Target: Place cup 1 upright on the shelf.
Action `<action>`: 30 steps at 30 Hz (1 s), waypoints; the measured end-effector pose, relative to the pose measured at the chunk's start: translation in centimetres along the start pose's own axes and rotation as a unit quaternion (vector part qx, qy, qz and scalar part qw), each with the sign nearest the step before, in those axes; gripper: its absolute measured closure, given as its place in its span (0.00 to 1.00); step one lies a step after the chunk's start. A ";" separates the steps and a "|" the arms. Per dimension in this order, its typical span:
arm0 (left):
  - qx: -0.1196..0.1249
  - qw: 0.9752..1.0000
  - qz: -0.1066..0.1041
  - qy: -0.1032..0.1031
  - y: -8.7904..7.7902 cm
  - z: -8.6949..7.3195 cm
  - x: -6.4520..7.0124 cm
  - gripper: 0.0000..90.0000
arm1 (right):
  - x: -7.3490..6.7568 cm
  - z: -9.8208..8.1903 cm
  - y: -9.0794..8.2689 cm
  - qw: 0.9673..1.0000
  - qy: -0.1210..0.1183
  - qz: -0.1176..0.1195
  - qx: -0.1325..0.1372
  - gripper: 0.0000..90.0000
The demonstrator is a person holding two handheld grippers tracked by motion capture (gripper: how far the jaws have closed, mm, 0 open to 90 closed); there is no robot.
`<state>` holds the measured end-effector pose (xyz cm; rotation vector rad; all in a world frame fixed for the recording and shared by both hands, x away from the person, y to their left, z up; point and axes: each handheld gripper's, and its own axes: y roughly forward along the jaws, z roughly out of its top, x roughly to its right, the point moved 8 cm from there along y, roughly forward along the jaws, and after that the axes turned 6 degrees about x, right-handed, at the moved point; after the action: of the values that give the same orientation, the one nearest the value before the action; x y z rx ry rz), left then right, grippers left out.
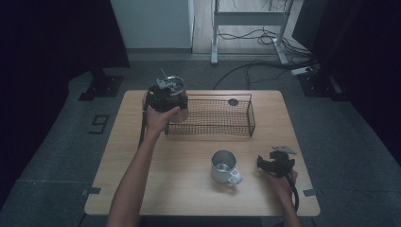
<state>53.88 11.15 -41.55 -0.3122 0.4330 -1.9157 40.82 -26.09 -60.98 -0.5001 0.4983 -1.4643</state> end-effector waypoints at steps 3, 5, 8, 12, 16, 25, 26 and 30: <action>-0.002 1.000 -0.001 -0.002 0.3 0.0 0.1 0.05 | 0.0 0.0 0.0 1.000 0.001 0.000 0.000 0.11; -0.002 1.000 -0.001 -0.001 0.5 0.1 0.3 0.05 | 0.0 0.0 0.0 1.000 0.001 -0.001 0.000 0.11; -0.001 1.000 -0.001 0.001 0.9 0.4 0.5 0.05 | 0.0 0.0 0.0 1.000 0.001 -0.001 0.001 0.12; 0.001 1.000 -0.002 0.004 1.3 0.8 0.8 0.05 | 0.0 0.0 0.0 1.000 0.001 -0.001 0.001 0.12; -0.004 1.000 -0.006 0.006 2.0 1.0 1.3 0.05 | 0.0 0.0 0.0 1.000 0.001 -0.001 0.001 0.12; -0.007 1.000 -0.007 0.004 3.0 1.0 1.4 0.05 | 0.0 0.0 0.0 1.000 0.001 -0.001 0.001 0.12; -0.008 1.000 -0.006 0.005 3.1 1.0 1.4 0.05 | 0.0 0.0 0.0 1.000 0.001 -0.001 0.001 0.12; -0.012 1.000 -0.003 0.004 3.9 0.6 1.3 0.05 | 0.0 0.0 0.0 1.000 0.001 -0.001 0.001 0.12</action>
<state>56.88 8.58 -42.69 -0.3217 0.4625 -1.9184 40.80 -26.13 -60.96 -0.4975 0.4978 -1.4673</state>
